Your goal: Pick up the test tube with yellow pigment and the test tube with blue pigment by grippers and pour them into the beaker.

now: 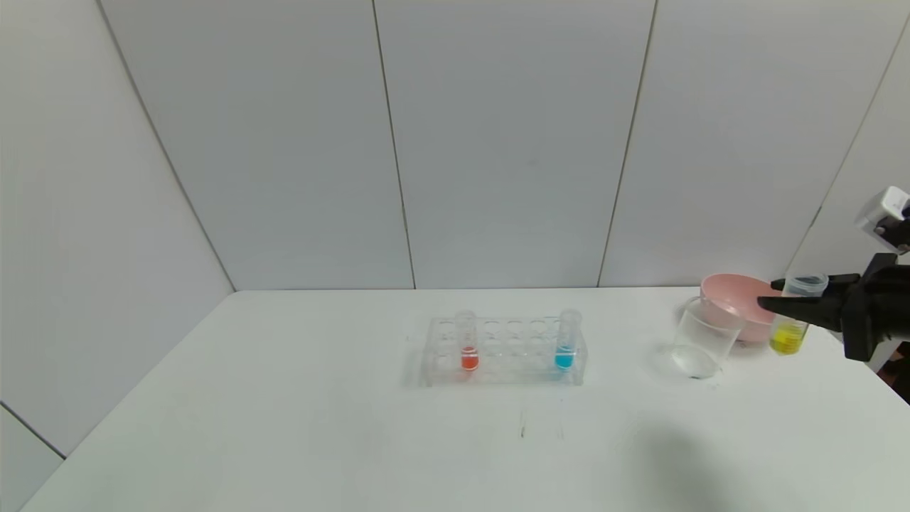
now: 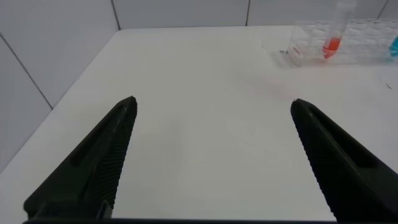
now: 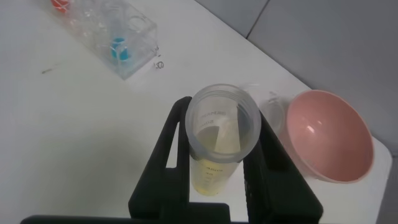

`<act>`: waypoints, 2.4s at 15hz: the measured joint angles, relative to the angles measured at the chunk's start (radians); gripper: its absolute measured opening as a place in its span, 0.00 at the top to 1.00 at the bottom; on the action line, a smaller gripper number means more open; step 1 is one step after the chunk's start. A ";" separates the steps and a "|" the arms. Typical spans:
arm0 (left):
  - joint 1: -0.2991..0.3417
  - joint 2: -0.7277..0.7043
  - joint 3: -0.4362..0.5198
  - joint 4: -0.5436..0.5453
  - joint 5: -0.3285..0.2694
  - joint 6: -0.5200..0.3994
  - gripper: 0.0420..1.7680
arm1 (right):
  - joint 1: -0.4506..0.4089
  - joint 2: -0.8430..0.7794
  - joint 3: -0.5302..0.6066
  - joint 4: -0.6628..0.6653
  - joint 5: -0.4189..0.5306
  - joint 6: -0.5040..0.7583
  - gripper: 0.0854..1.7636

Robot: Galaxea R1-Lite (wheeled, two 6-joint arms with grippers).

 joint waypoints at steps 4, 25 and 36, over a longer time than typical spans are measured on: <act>0.000 0.000 0.000 0.000 0.000 0.000 0.00 | -0.097 0.144 -0.199 0.138 0.007 -0.100 0.72; 0.000 0.000 0.000 0.000 0.000 0.000 0.00 | -0.126 0.616 -1.076 0.911 -0.204 -0.518 0.72; 0.000 0.000 0.000 0.000 0.000 0.000 0.00 | 0.035 0.621 -1.077 1.013 -0.470 -0.551 0.72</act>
